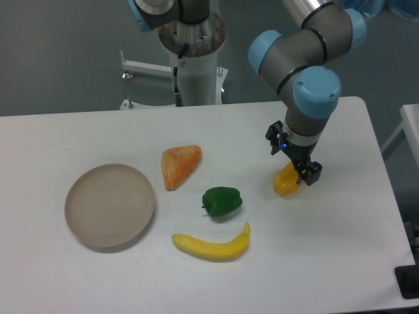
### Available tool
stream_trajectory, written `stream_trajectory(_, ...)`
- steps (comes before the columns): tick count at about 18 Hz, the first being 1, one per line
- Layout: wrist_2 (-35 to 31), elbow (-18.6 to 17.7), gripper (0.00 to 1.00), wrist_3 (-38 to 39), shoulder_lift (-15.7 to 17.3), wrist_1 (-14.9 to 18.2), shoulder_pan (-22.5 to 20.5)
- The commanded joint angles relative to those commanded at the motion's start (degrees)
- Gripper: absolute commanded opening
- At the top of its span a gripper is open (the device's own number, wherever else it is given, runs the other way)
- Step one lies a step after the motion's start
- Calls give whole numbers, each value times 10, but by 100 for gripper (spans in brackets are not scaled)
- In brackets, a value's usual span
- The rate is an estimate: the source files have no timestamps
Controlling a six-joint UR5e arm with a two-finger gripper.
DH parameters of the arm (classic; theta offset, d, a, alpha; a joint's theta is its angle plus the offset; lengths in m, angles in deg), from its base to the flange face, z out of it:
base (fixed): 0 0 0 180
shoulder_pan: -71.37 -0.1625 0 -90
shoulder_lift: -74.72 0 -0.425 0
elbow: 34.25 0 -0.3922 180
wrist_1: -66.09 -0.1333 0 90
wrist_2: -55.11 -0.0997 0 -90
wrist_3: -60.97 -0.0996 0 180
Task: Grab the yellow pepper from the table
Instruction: 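Lower the gripper around the small yellow pepper and close it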
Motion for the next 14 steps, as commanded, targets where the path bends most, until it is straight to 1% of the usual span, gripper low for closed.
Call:
stream_trajectory(5, 1, 3, 100, 0, 0, 1, -1)
stream_trajectory(7, 1, 2, 100, 5, -3, -3, 0)
stream_trajectory(9, 1, 5, 100, 11, -15, -4, -1)
stream_trajectory(12, 0, 6, 100, 11, -26, -28, -2)
stream_trajectory(14, -14, 5, 100, 4, -29, -31, -4)
